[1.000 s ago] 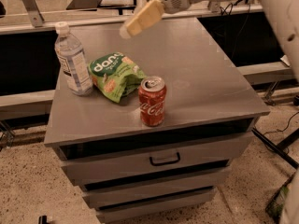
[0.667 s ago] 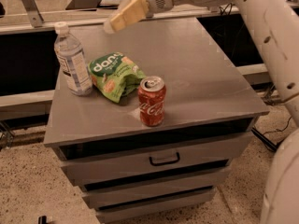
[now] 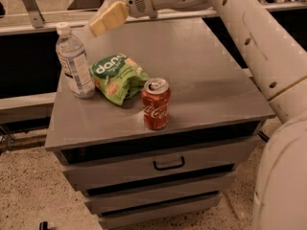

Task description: Move blue plastic bottle near coke can

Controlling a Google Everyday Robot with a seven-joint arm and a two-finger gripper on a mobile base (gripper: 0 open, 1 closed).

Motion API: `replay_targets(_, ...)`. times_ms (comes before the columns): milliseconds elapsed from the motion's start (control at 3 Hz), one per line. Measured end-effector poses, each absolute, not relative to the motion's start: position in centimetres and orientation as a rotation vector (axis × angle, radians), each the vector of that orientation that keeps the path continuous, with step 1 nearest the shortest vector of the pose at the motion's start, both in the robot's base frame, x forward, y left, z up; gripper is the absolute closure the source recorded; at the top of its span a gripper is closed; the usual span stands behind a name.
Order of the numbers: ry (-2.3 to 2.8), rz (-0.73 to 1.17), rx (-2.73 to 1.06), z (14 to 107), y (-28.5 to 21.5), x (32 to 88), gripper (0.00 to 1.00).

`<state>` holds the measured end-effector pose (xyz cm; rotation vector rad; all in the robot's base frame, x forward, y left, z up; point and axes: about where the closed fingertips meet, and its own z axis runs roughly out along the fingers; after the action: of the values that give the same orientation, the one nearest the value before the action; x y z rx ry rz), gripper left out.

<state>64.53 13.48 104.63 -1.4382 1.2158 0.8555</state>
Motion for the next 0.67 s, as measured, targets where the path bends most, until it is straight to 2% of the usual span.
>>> replay_targets(667, 1.347, 1.056, -1.364, 103.3, 17.4, 63.4, 0.0)
